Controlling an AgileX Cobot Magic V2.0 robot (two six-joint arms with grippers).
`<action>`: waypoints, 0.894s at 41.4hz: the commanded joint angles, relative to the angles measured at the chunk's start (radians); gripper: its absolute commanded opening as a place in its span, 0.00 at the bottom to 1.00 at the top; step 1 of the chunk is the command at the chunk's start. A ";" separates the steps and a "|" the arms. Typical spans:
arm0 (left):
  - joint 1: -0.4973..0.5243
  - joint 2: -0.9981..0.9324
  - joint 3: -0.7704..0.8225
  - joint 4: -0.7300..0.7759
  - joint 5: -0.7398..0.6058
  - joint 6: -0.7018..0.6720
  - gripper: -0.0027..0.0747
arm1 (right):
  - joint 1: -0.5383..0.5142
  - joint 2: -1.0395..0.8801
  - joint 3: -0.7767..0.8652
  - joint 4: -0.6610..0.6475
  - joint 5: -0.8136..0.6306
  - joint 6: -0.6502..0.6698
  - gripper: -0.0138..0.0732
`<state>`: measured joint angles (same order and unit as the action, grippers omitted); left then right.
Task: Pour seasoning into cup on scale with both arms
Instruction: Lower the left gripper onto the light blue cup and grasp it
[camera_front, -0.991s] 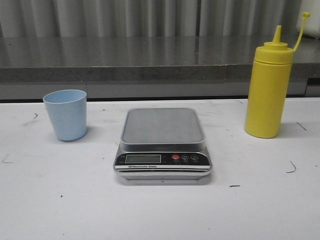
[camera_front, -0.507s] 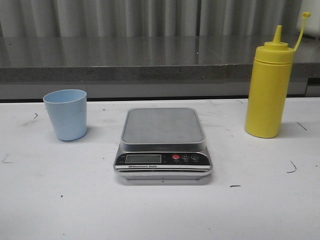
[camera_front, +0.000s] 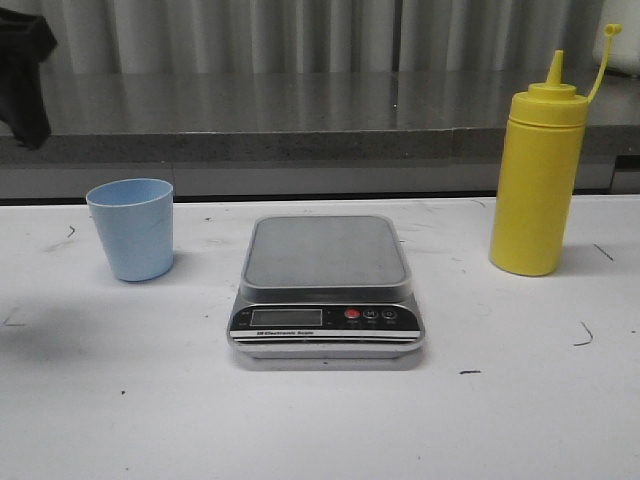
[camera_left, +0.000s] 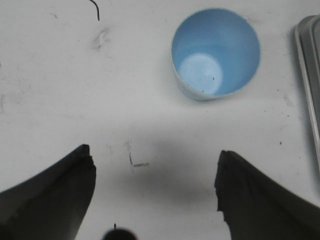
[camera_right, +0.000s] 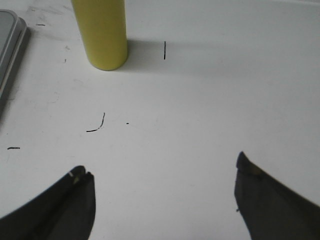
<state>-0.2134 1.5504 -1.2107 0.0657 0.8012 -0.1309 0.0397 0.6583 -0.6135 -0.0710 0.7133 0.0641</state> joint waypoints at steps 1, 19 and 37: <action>-0.008 0.065 -0.108 -0.005 -0.032 0.000 0.67 | -0.003 0.002 -0.032 -0.007 -0.056 -0.007 0.84; -0.008 0.355 -0.374 0.006 0.000 0.000 0.67 | -0.003 0.002 -0.032 -0.007 -0.057 -0.007 0.84; -0.008 0.432 -0.438 0.000 0.067 0.000 0.29 | -0.003 0.002 -0.032 -0.007 -0.057 -0.007 0.84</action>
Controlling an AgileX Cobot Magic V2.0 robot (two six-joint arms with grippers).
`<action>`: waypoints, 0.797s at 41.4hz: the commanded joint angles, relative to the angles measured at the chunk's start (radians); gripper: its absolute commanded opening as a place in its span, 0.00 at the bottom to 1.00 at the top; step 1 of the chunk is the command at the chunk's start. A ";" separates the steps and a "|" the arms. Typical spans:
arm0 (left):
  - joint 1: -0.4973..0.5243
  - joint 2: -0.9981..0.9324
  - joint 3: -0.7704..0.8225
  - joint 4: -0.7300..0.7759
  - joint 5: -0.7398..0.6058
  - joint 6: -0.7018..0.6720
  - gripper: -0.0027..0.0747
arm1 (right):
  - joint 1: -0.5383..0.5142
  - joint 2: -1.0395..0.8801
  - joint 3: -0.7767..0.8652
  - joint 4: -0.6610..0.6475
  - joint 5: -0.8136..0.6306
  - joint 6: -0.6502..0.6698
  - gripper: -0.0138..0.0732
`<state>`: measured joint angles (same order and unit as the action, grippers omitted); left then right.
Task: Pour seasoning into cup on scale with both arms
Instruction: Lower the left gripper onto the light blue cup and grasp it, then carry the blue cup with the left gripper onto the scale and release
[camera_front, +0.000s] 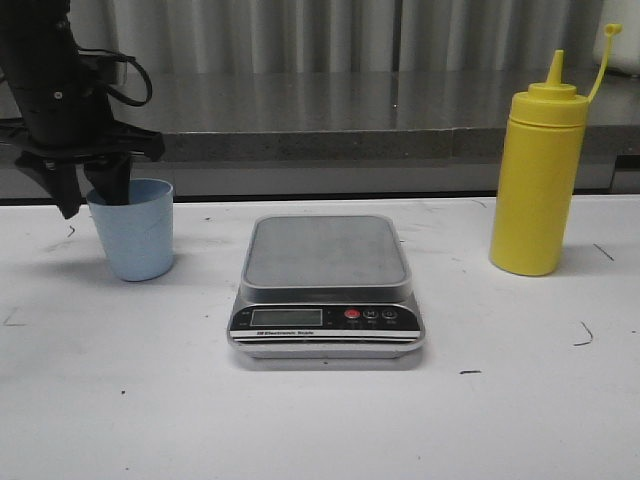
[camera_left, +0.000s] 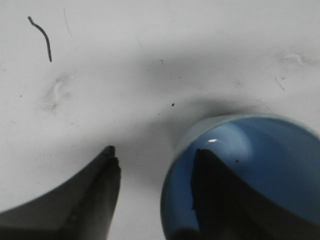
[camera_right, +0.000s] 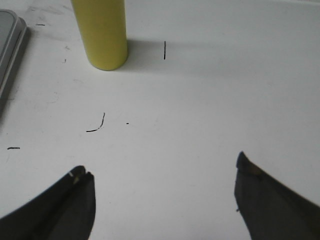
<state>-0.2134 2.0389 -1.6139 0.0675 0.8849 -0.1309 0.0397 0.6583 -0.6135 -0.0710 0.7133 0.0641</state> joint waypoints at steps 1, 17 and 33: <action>-0.008 -0.056 -0.034 -0.002 -0.015 0.000 0.25 | -0.003 0.002 -0.032 -0.007 -0.057 -0.007 0.84; -0.013 -0.154 -0.034 -0.026 0.028 0.001 0.01 | -0.003 0.002 -0.031 -0.007 -0.059 -0.007 0.84; -0.188 -0.313 -0.034 -0.030 -0.003 0.024 0.01 | -0.003 0.002 -0.029 -0.008 -0.070 -0.007 0.84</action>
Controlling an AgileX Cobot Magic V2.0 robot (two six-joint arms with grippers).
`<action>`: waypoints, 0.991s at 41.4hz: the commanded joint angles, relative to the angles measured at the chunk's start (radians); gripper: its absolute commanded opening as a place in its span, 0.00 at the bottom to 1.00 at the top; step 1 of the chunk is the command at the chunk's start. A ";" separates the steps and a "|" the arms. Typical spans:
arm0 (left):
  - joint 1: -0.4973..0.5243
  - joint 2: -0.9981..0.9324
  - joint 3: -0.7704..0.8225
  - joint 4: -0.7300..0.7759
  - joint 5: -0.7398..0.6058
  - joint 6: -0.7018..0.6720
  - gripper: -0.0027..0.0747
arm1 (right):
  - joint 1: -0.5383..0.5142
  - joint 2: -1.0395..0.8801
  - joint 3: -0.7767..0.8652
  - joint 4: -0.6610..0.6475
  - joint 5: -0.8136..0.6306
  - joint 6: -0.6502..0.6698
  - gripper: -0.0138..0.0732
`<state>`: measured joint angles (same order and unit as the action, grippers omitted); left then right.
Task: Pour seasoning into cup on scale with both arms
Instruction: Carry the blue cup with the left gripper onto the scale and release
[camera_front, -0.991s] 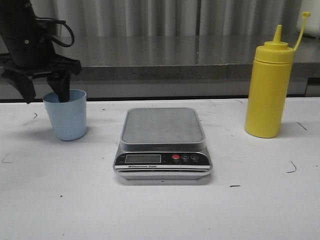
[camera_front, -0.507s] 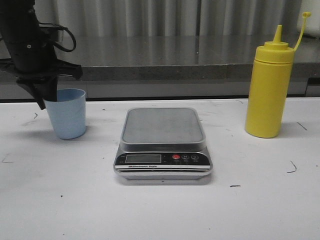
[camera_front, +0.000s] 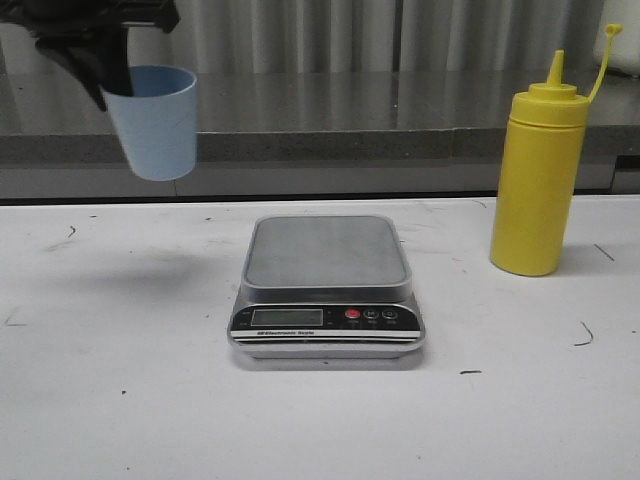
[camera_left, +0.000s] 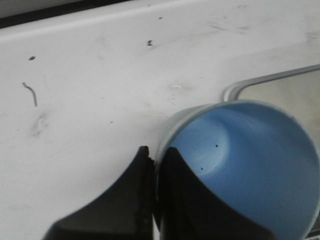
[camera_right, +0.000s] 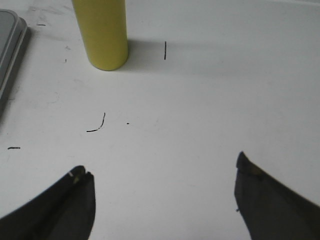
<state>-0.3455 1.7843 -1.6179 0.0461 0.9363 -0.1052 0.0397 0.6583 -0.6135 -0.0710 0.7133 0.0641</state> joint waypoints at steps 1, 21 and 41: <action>-0.070 -0.058 -0.030 -0.009 -0.060 -0.001 0.01 | -0.003 0.002 -0.029 -0.008 -0.070 -0.007 0.84; -0.216 0.165 -0.179 -0.001 -0.037 -0.072 0.01 | -0.003 0.003 -0.024 -0.008 -0.073 -0.007 0.84; -0.214 0.258 -0.270 -0.013 0.009 -0.088 0.11 | -0.003 0.002 0.007 -0.007 -0.106 -0.008 0.84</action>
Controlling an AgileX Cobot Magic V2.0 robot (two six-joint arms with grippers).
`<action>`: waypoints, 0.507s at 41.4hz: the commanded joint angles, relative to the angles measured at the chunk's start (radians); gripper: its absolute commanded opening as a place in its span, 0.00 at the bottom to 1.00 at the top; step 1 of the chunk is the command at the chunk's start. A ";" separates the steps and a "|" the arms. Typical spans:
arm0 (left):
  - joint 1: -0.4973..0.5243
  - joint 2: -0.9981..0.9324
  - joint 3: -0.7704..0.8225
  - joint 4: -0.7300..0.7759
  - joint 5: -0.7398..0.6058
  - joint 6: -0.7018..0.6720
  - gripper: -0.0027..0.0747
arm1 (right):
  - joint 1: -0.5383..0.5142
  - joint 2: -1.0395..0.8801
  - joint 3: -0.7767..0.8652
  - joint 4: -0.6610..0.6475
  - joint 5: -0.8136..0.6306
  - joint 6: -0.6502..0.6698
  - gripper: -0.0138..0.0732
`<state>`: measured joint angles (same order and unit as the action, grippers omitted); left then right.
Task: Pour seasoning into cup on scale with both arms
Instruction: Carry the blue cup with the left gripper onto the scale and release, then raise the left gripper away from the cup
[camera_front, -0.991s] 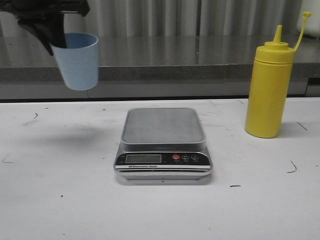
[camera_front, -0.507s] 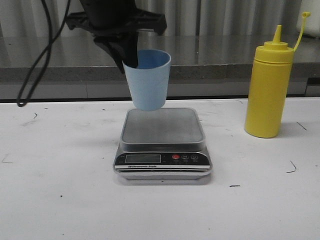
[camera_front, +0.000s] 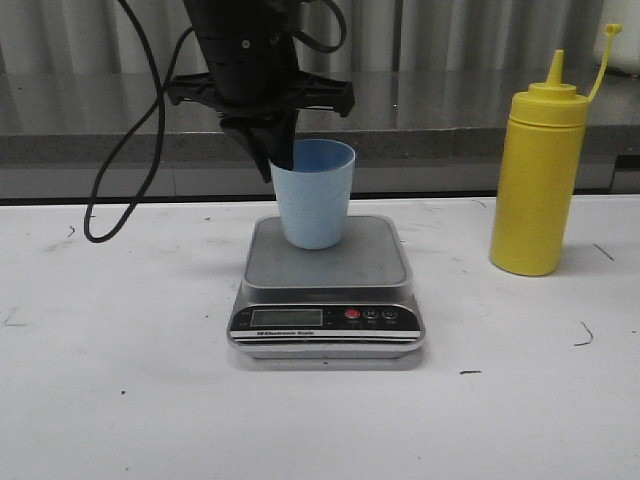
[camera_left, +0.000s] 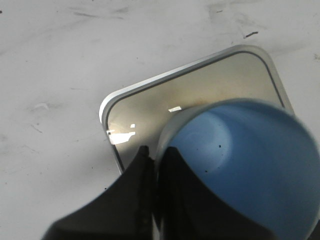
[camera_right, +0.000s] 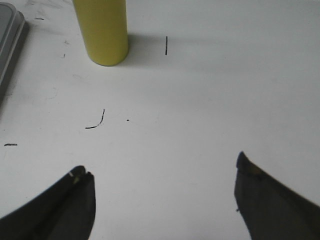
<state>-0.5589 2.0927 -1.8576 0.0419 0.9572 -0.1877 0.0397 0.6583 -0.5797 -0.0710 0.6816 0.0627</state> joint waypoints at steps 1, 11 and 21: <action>-0.001 -0.052 -0.030 -0.014 -0.012 -0.003 0.15 | -0.003 0.002 -0.026 -0.007 -0.074 -0.007 0.84; -0.001 -0.091 -0.030 -0.051 -0.010 0.007 0.55 | -0.003 0.002 -0.026 -0.007 -0.074 -0.007 0.84; -0.001 -0.252 -0.019 -0.051 0.065 0.069 0.55 | -0.003 0.002 -0.026 -0.007 -0.074 -0.007 0.84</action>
<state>-0.5589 1.9778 -1.8576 0.0000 1.0185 -0.1496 0.0397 0.6583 -0.5797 -0.0710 0.6754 0.0627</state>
